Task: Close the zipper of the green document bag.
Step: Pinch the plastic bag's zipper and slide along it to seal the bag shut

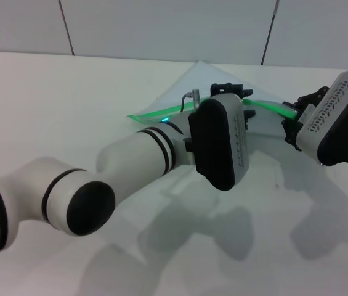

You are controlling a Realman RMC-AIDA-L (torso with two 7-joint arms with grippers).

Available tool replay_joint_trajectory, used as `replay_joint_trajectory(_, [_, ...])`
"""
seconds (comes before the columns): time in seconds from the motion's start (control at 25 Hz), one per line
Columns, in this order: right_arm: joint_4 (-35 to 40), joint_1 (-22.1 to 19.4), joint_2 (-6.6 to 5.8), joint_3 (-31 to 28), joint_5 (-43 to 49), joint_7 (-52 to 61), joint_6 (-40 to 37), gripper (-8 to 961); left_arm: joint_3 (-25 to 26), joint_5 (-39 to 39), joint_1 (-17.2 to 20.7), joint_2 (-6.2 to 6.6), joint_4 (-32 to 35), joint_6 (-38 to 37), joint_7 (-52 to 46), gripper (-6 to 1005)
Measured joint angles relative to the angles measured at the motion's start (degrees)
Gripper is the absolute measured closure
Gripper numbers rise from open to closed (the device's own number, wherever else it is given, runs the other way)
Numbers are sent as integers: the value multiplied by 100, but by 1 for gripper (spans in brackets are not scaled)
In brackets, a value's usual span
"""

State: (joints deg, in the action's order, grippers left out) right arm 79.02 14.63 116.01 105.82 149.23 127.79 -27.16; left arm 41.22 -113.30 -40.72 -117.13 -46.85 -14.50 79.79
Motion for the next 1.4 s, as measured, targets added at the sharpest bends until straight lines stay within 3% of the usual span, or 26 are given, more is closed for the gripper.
replay_joint_trajectory(0.4, [2, -3, 6, 17, 0, 0, 0, 876, -228, 16, 1, -12, 1, -407, -41, 637])
replay_joint_trajectory(0.6, [33, -4, 8, 31, 1, 0, 0, 875, -228, 81, -28, -7, 1, -413, -90, 778])
replay_joint_trajectory(0.84, [59, -4, 9, 40, 1, 0, 0, 873, -238, 82, -94, -8, 36, -395, -109, 854])
replay_joint_trajectory(1.4, [96, 4, 9, 83, 1, 0, 0, 870, -236, 79, -169, -12, 154, -394, -100, 841])
